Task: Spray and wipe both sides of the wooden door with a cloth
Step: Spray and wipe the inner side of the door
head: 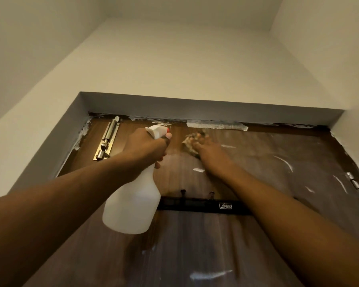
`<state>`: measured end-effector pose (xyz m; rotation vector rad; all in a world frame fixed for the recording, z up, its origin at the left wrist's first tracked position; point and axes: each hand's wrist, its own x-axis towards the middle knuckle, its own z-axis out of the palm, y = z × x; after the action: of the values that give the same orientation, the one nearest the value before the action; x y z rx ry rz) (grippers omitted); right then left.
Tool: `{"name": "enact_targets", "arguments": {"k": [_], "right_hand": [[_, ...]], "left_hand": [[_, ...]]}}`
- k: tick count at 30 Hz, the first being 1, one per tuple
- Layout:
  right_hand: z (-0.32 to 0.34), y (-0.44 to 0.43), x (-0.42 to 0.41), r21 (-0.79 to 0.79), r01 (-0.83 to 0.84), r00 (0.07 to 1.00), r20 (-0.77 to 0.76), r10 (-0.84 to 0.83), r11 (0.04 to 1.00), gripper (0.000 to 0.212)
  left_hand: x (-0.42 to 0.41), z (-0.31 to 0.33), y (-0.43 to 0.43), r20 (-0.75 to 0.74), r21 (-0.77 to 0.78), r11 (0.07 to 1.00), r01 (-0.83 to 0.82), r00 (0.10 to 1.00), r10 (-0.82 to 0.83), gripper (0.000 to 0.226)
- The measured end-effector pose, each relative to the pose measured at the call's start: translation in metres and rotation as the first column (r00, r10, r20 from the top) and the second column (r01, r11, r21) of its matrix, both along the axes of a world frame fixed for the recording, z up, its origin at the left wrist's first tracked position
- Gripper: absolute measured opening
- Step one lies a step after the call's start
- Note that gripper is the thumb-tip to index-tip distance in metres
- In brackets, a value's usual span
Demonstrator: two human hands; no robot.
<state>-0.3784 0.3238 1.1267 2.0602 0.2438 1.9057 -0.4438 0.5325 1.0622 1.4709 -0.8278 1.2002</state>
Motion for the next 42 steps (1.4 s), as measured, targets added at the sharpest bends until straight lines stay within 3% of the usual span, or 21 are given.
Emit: {"name": "enact_targets", "arguments": {"k": [2,5,8,13,17,21,25,29,34,36,42], "right_hand": [[0.006,-0.019,-0.013,0.146,0.085,0.996,-0.029,-0.082,0.986,0.050],[0.032,-0.014,-0.015,0.204,0.133,0.989,-0.091,-0.117,0.970,0.053],[0.038,-0.008,-0.014,0.132,0.112,0.991,-0.085,-0.101,0.985,0.052],[-0.009,-0.051,-0.016,-0.075,0.078,0.992,-0.091,-0.085,0.994,0.052],[-0.002,-0.104,-0.025,0.107,0.134,0.991,-0.039,-0.131,0.985,0.054],[0.038,-0.096,-0.021,0.149,0.092,0.994,-0.072,-0.082,0.985,0.052],[0.040,-0.094,-0.027,-0.008,0.083,0.996,-0.028,-0.083,0.997,0.049],[0.003,-0.152,-0.027,-0.189,0.035,0.999,-0.014,-0.038,0.981,0.048],[0.029,-0.205,-0.038,0.085,0.129,0.991,0.005,-0.130,0.988,0.048],[0.052,-0.193,-0.035,0.111,0.100,0.995,-0.011,-0.100,0.989,0.050],[0.009,-0.211,-0.043,-0.142,0.107,0.994,0.005,-0.108,0.984,0.048]], "left_hand": [[-0.001,-0.002,-0.007,-0.012,0.012,1.000,0.014,1.000,-0.014,0.051],[-0.005,-0.002,-0.015,-0.029,0.038,0.999,0.011,1.000,-0.010,0.050],[-0.010,0.007,-0.025,-0.022,0.046,0.999,0.005,1.000,-0.004,0.051],[-0.007,0.010,-0.036,-0.030,0.039,0.999,0.000,1.000,0.001,0.047],[-0.002,0.005,-0.055,-0.031,0.027,1.000,0.005,1.000,-0.004,0.045],[0.000,0.005,-0.077,-0.024,0.020,0.999,-0.025,0.999,0.025,0.048],[-0.004,0.010,-0.100,-0.003,0.000,0.999,-0.051,0.999,0.051,0.045],[-0.013,0.013,-0.121,0.006,-0.025,0.998,-0.064,0.998,0.064,0.038],[-0.013,0.011,-0.149,-0.003,0.013,0.997,-0.078,0.997,0.079,0.044],[-0.015,0.012,-0.161,-0.007,0.030,0.996,-0.080,0.997,0.081,0.043],[-0.026,0.023,-0.198,-0.022,0.024,0.997,-0.078,0.997,0.079,0.046]]}}
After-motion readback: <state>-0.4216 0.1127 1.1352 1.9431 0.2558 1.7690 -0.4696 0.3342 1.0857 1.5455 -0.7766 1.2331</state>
